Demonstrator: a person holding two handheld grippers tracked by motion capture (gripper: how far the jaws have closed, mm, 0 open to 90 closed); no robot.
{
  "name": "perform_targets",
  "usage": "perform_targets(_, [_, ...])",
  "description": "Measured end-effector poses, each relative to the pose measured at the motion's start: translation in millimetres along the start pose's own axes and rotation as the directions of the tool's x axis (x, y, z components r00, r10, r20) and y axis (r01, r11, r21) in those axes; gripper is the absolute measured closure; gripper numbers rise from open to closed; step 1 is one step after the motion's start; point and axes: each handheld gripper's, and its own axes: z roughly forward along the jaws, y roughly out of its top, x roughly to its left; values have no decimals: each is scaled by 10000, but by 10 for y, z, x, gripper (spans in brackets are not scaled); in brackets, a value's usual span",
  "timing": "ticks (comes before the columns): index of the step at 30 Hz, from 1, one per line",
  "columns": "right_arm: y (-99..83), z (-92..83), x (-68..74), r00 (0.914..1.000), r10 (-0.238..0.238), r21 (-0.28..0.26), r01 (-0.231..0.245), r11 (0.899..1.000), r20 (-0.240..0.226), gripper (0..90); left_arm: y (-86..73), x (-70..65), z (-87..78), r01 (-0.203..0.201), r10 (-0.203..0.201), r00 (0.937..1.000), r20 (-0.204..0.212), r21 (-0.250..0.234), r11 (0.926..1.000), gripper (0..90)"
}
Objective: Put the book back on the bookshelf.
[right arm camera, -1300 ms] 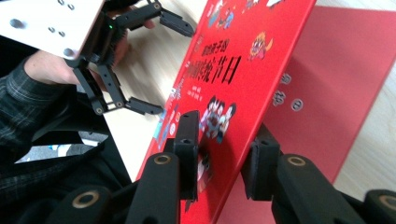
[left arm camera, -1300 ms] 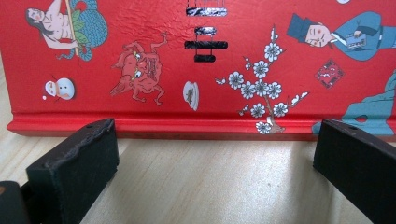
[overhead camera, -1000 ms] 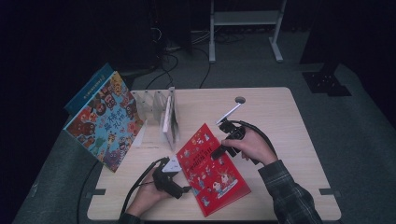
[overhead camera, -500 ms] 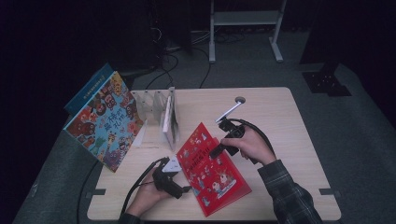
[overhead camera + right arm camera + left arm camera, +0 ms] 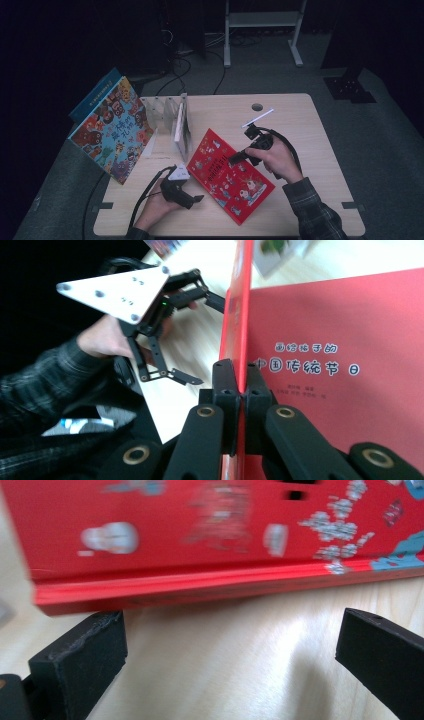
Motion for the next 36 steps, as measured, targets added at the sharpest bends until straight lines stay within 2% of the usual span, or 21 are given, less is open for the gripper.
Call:
perform_targets(1, [-19, -28, 20, 9999, -153, -183, 153, 9997, -8, 875, 15, 20, -14, 180, -178, 9998, 126, -205, 9996, 0])
perform_targets(4, [-63, -88, 71, 9989, -452, -553, 459, 9974, 128, 876, 90, 60, -47, 195, -184, 9996, 221, -522, 9984, 0])
perform_targets(10, [-122, -214, 125, 9981, -618, -1154, 605, 9915, -81, 876, 215, 98, -6, 535, -442, 9958, 798, -1183, 9915, 0])
perform_targets(11, [-130, -232, 137, 9978, -652, -1211, 631, 9906, -134, 876, 243, 91, -4, 703, -552, 9925, 1094, -1395, 9877, 0])
perform_targets(13, [-148, -268, 166, 9967, -782, -1410, 742, 9872, -231, 876, 294, 91, -25, 932, -727, 9904, 1177, -1795, 9793, 5])
perform_targets(14, [-160, -295, 180, 9962, -847, -1519, 804, 9851, -218, 875, 309, 100, -50, 1062, -798, 9881, 1315, -2078, 9724, 17])
perform_targets(16, [-192, -350, 200, 9943, -1026, -1786, 958, 9792, -292, 875, 332, 118, -100, 1439, -942, 9784, 1841, -2793, 9494, 96])
perform_targets(17, [-211, -371, 209, 9932, -1089, -1936, 992, 9761, -402, 876, 358, 108, -113, 1495, -948, 9769, 1914, -2956, 9436, 111])
perform_targets(19, [-246, -392, 237, 9899, -1308, -2177, 1162, 9691, -542, 875, 409, 88, -130, 1499, -902, 9750, 2032, -3012, 9417, 120])
perform_targets(22, [-304, -412, 261, 9858, -1609, -2390, 1449, 9601, -484, 875, 439, 69, -152, 1390, -799, 9772, 1968, -3081, 9411, 130])
perform_targets(23, [-328, -407, 258, 9832, -1764, -2495, 1593, 9552, -474, 874, 439, 66, -161, 1415, -812, 9767, 1986, -3115, 9397, 138])
perform_targets(29, [-498, -363, 180, 9755, -2094, -2864, 1822, 9406, -671, 874, 449, 67, -235, 1399, -707, 9751, 2104, -3352, 9317, 235])
perform_targets(36, [-644, -339, 97, 9661, -2363, -3410, 1887, 9209, -1035, 874, 500, 44, -333, 1434, -492, 9683, 2450, -3835, 9123, 348])
